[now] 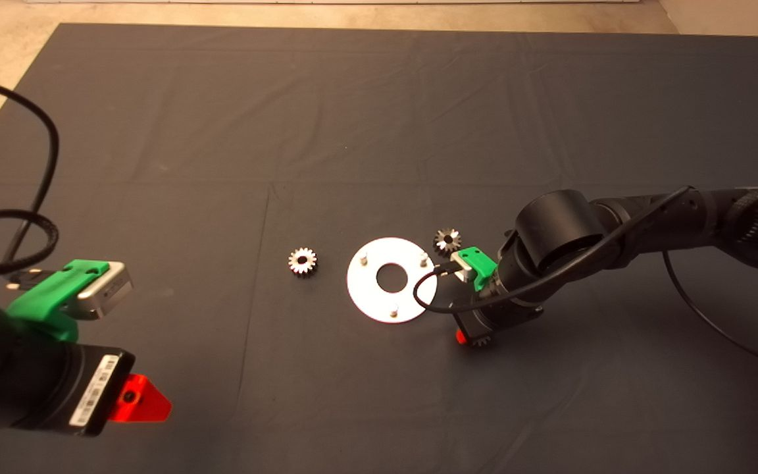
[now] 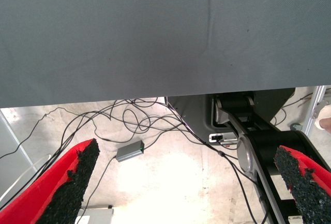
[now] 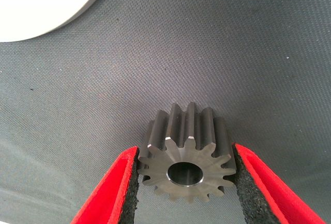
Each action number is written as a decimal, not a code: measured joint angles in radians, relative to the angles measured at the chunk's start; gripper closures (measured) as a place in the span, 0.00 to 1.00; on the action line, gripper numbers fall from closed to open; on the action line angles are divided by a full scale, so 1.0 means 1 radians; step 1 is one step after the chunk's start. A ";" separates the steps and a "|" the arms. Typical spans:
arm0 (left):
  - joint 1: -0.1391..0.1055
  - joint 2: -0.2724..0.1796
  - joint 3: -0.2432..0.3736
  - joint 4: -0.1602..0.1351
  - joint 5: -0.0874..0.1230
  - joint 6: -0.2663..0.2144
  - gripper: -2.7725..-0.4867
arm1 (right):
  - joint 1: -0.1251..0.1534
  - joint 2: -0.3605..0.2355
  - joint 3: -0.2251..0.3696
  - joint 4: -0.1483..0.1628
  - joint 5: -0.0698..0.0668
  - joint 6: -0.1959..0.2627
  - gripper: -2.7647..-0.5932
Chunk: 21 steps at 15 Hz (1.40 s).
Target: Install three planetary gears onto the carrier pins
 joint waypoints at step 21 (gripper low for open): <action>0.000 0.000 0.000 0.000 0.000 0.000 0.13 | -0.002 0.013 -0.001 0.000 -0.015 0.000 0.76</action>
